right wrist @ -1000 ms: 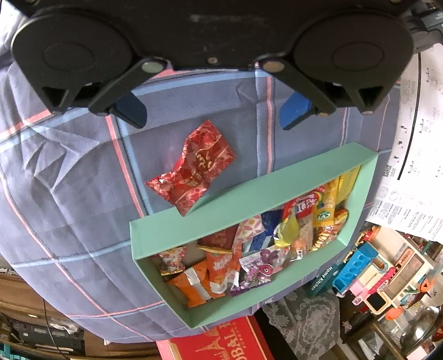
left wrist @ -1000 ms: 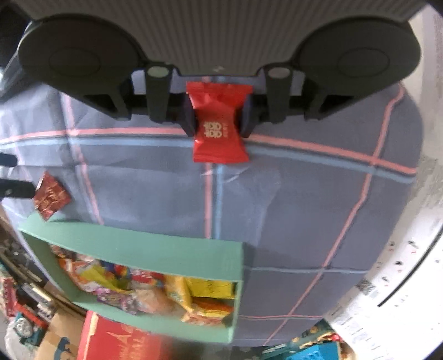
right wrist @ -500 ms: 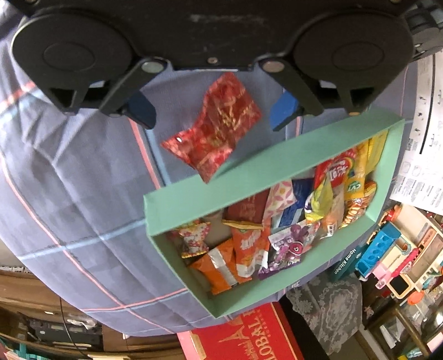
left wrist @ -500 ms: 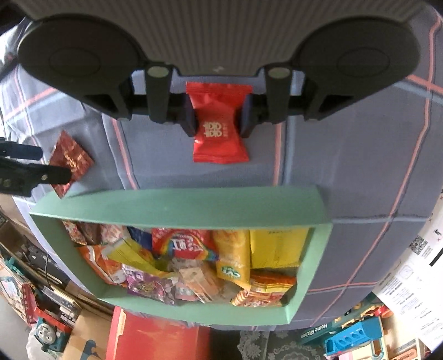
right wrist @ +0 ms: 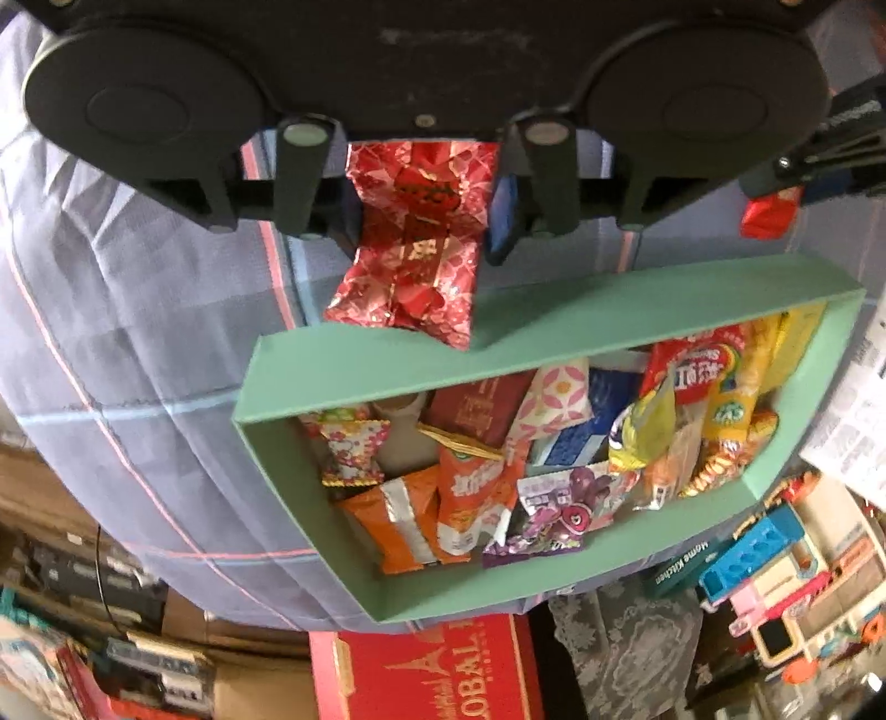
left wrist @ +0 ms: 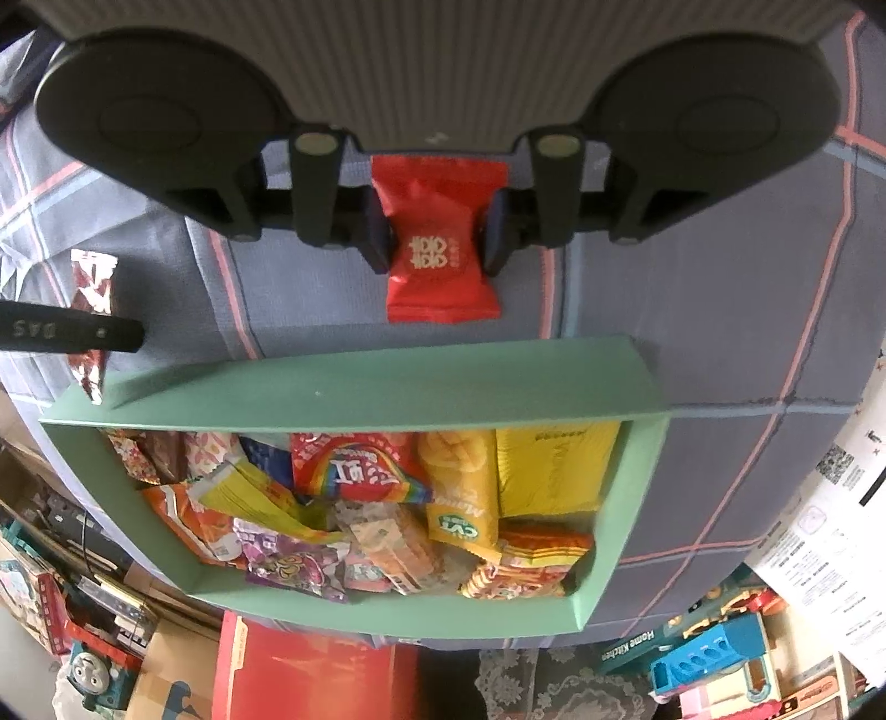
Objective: Organize snacks
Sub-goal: 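Lower both red candies into the green tray and open both tools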
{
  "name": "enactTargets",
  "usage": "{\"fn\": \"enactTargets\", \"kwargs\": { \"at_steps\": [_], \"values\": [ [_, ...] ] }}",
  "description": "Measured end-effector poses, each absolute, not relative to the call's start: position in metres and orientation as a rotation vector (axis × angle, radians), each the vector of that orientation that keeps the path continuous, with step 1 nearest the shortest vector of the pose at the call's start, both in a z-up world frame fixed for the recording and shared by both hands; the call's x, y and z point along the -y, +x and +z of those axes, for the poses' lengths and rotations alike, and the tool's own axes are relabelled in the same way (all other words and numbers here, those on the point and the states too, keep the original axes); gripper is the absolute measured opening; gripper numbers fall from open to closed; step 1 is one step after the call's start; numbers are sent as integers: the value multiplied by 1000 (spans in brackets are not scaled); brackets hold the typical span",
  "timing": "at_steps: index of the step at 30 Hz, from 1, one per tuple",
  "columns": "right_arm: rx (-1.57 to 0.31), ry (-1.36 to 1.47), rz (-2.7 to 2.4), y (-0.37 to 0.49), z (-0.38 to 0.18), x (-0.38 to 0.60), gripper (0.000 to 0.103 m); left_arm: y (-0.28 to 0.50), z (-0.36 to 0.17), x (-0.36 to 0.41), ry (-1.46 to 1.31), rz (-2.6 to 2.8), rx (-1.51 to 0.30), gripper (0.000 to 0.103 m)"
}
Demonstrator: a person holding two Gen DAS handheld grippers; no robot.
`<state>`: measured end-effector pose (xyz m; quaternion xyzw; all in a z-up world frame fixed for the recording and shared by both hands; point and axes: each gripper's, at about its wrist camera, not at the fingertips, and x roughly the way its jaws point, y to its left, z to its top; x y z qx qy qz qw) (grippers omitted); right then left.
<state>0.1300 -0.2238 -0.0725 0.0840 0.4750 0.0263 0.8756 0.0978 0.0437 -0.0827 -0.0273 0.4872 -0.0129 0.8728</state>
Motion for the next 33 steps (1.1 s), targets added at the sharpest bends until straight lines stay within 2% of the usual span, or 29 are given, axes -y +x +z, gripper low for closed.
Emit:
{"fn": "enactTargets", "kwargs": {
  "at_steps": [15, 33],
  "values": [
    [-919, 322, 219, 111, -17, 240, 43, 84, -24, -40, -107, -138, -934, 34],
    [-806, 354, 175, 186, 12, 260, 43, 206, 16, -20, -117, -157, -849, 34]
  ]
}}
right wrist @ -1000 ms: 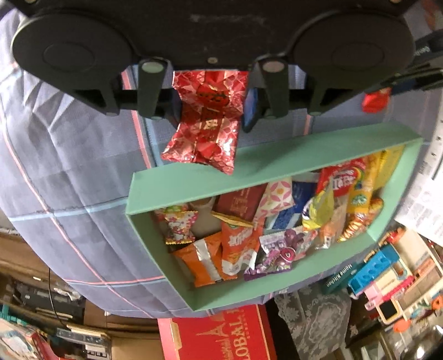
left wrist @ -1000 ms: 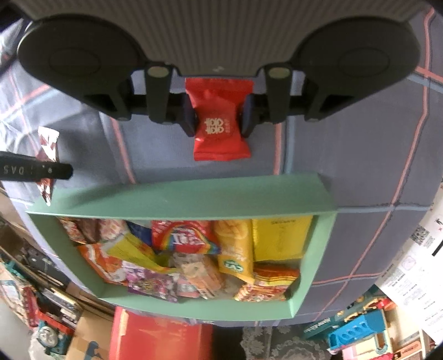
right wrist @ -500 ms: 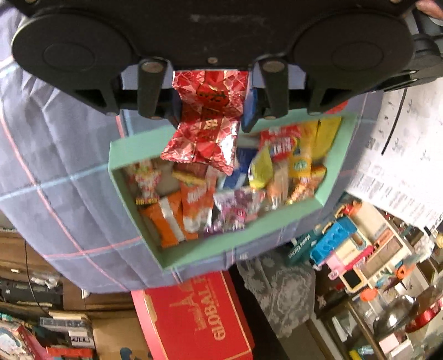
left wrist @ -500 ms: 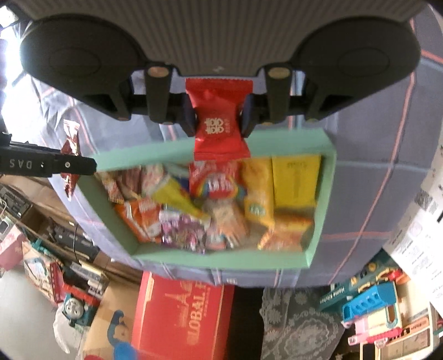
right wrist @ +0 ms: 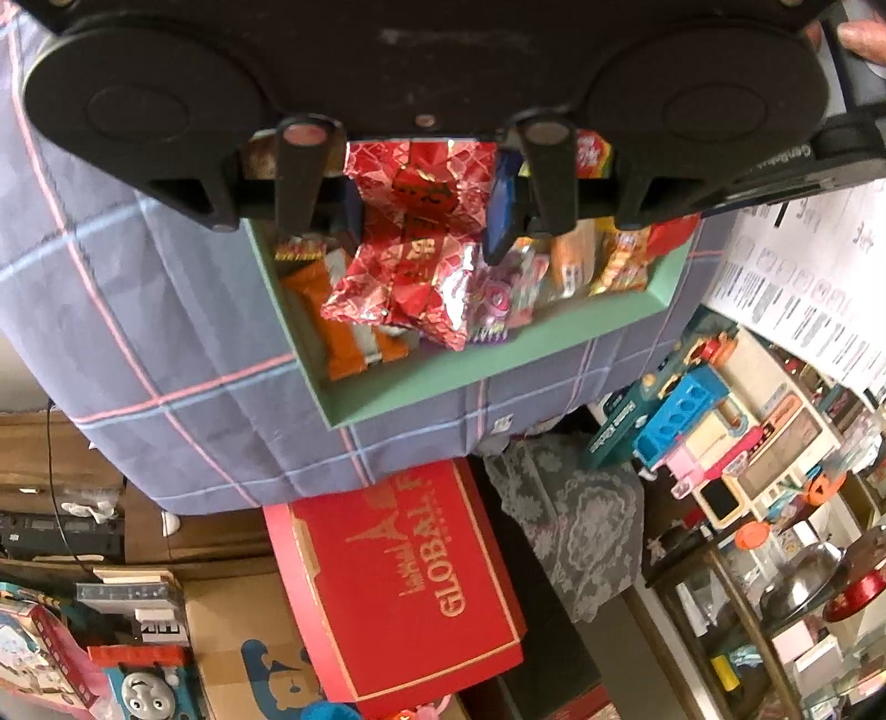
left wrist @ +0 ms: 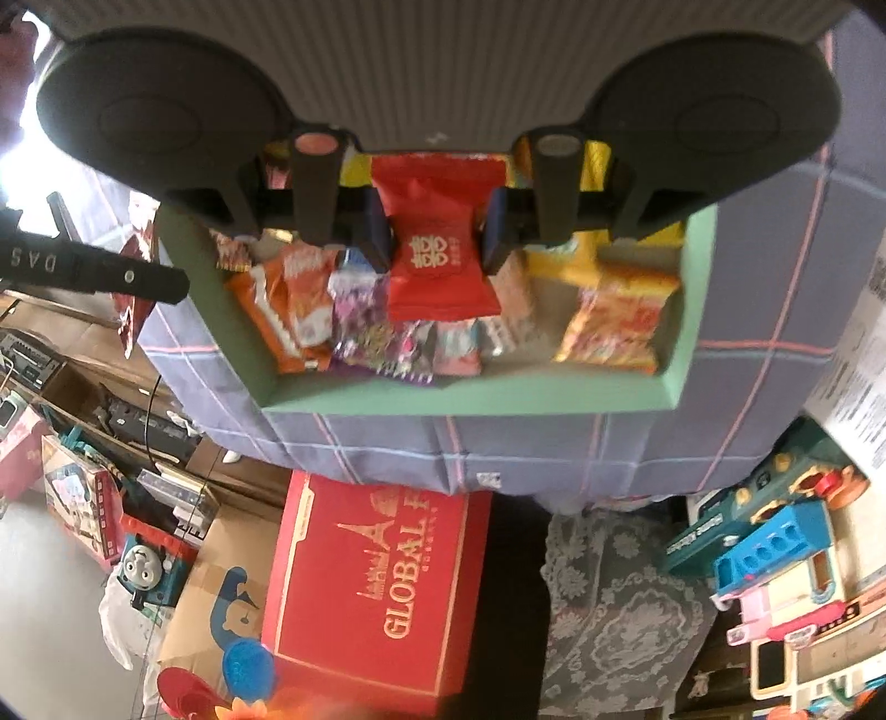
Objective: Organize snacks
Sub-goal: 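Lower both red candies into the green tray and open both tools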
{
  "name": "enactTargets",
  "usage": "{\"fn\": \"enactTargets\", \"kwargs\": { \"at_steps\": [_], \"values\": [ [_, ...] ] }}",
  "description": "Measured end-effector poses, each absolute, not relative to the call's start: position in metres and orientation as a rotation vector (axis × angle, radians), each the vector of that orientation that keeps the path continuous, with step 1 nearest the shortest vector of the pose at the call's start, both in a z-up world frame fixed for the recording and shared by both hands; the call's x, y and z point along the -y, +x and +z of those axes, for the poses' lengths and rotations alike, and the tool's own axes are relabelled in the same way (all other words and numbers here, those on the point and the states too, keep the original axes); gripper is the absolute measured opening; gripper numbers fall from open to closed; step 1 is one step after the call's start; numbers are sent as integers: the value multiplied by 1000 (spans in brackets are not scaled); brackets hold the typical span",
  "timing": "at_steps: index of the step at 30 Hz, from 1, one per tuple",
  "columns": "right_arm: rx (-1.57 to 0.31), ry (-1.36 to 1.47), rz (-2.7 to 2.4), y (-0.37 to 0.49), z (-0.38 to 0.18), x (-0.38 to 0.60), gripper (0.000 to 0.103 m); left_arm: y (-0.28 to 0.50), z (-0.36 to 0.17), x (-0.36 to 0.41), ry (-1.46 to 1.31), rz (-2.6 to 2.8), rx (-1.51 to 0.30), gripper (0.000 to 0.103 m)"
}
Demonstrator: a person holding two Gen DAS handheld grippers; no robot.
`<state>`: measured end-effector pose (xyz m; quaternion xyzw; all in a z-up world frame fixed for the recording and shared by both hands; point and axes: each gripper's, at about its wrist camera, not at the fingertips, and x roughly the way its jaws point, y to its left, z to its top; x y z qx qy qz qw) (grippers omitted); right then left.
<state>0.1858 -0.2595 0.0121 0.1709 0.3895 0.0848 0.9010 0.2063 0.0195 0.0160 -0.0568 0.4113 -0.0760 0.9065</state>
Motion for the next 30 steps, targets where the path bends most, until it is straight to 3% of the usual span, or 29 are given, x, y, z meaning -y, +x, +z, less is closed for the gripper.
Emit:
{"fn": "enactTargets", "kwargs": {
  "at_steps": [8, 9, 10, 11, 12, 30],
  "values": [
    [-836, 371, 164, 199, 1, 271, 47, 229, 4, 15, -117, -205, -880, 36],
    [-843, 378, 169, 200, -1, 271, 61, 230, 1, 20, -108, -198, -883, 49],
    [-846, 382, 168, 201, -2, 270, 72, 230, -3, 24, -97, -185, -892, 77],
    [-841, 384, 159, 200, -2, 270, 92, 230, -6, 27, -88, -170, -895, 89],
    [-826, 384, 153, 198, -2, 271, 103, 228, -8, 28, -79, -156, -889, 99],
    [-862, 410, 110, 167, 0, 266, 103, 189, -7, 12, -79, -112, -921, 103]
  ]
}}
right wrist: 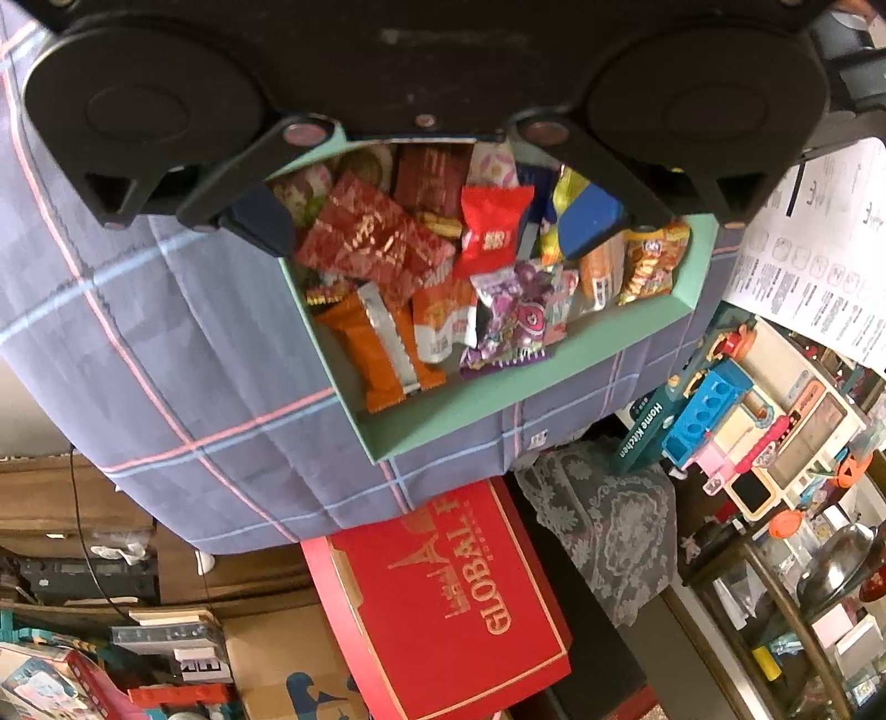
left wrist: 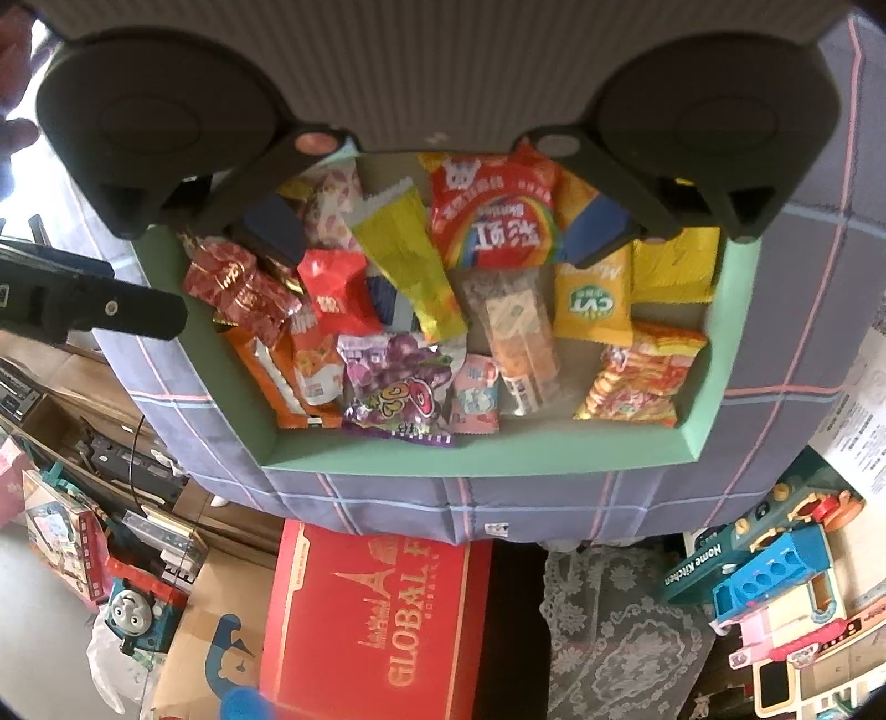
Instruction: Organize snacks
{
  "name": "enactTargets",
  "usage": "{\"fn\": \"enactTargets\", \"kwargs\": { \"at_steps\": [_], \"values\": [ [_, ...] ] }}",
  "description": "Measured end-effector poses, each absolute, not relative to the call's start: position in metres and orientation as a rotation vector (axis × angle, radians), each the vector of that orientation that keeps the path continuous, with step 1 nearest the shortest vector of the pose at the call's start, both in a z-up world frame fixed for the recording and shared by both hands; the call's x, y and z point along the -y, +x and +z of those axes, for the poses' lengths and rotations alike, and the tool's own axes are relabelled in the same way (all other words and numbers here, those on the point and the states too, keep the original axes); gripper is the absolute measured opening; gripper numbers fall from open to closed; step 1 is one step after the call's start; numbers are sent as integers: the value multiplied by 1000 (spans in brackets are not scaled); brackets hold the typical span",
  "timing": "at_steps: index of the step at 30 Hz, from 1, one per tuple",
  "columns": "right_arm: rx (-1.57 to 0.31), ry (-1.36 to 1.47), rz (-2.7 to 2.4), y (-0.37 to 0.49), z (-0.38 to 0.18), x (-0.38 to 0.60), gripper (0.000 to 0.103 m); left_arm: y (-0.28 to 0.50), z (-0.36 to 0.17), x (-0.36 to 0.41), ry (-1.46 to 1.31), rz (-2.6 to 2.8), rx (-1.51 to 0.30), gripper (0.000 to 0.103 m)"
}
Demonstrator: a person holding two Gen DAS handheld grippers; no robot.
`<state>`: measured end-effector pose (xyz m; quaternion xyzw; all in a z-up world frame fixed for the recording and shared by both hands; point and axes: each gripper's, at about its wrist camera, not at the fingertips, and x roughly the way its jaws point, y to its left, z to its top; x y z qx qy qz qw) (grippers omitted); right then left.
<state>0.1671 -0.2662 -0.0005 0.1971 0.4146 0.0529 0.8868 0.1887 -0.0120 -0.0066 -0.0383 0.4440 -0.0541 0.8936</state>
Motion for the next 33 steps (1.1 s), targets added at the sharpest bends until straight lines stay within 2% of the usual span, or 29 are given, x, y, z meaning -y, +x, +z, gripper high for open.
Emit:
{"fn": "enactTargets", "kwargs": {
  "at_steps": [16, 33],
  "values": [
    [-893, 363, 121, 115, 12, 263, 103, 129, 6, -3, -61, -95, -920, 103],
    [-1029, 207, 93, 78, -7, 260, 103, 66, -32, -60, -126, 3, -964, 103]
  ]
}}
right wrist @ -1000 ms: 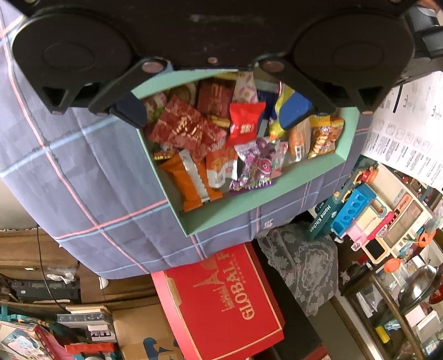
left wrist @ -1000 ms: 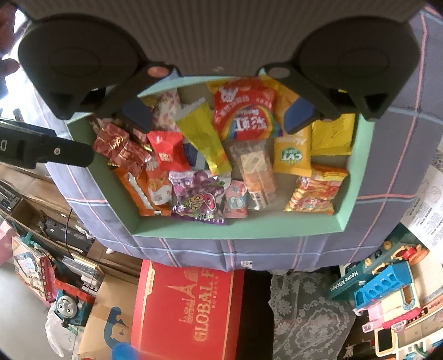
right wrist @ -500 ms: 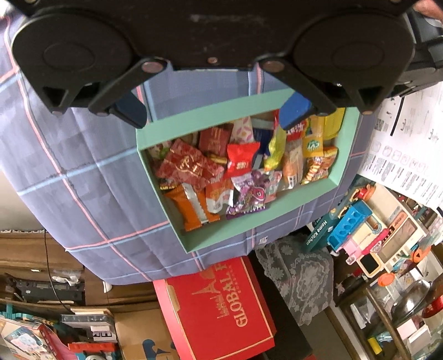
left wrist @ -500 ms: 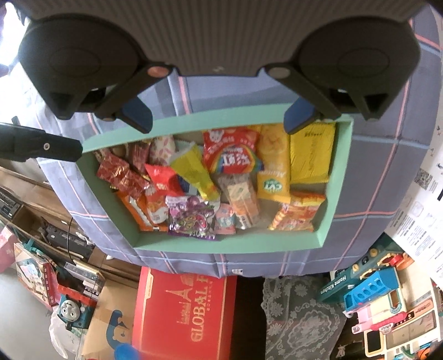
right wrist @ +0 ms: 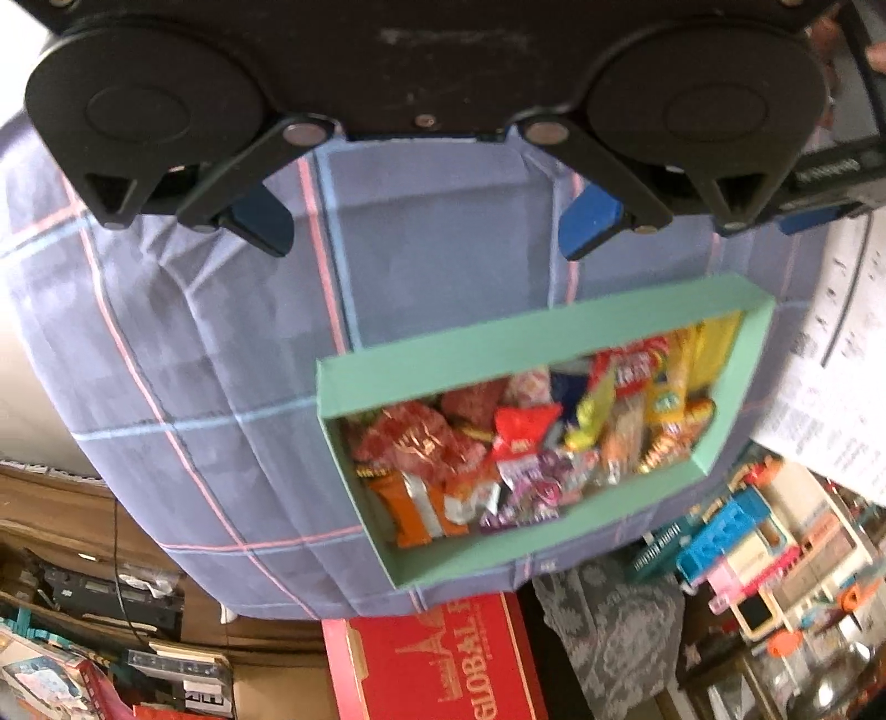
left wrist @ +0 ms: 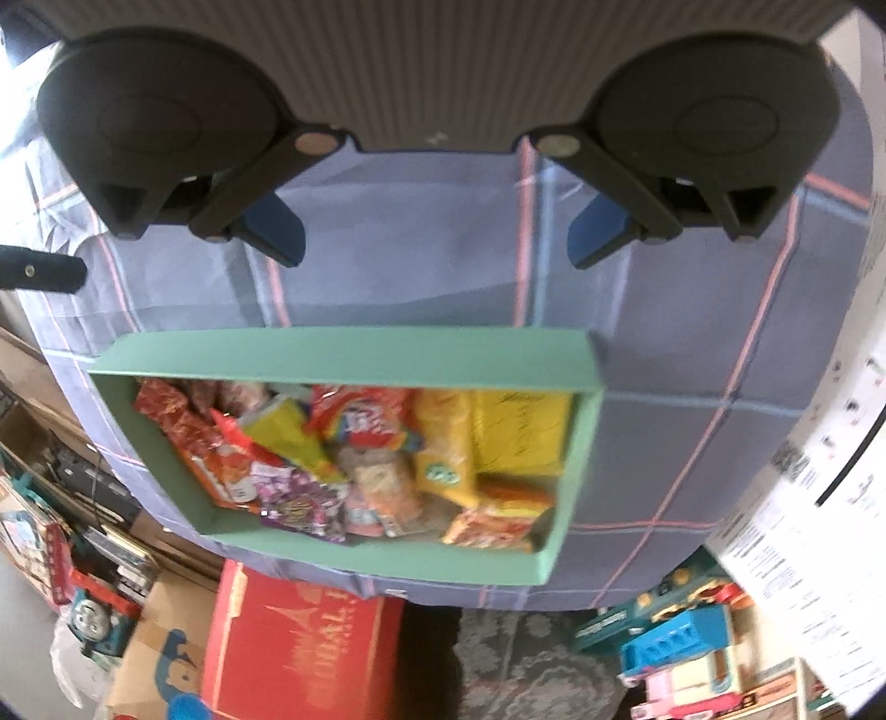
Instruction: Organize snacks
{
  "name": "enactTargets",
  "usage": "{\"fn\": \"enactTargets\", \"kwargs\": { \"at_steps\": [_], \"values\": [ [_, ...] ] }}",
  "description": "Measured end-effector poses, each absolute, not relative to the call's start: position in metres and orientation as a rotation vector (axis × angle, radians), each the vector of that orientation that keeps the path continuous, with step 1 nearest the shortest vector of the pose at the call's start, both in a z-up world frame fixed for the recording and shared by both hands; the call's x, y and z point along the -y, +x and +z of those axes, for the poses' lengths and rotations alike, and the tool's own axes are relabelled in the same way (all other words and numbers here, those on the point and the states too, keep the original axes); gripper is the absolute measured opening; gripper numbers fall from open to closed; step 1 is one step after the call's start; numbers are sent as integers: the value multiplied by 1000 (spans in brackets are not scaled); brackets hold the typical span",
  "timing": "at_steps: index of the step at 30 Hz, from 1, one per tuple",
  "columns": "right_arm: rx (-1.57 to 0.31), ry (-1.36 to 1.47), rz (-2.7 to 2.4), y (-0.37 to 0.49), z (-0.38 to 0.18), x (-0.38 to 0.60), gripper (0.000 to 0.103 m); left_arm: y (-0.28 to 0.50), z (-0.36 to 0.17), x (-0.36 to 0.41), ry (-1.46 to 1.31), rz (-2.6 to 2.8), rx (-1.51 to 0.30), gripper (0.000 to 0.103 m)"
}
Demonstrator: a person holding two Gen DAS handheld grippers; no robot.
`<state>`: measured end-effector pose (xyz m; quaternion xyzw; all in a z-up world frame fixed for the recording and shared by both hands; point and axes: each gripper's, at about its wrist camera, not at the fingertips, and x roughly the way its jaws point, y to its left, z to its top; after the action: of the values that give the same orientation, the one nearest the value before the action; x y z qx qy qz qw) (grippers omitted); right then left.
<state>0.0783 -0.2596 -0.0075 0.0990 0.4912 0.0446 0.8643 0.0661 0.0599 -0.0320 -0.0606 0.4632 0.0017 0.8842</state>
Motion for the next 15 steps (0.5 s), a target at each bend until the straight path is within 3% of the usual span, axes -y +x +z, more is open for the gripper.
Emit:
{"fn": "enactTargets", "kwargs": {
  "at_steps": [15],
  "values": [
    [-1081, 93, 88, 70, -19, 244, 103, 48, -28, -79, -167, 68, -922, 103]
  ]
}}
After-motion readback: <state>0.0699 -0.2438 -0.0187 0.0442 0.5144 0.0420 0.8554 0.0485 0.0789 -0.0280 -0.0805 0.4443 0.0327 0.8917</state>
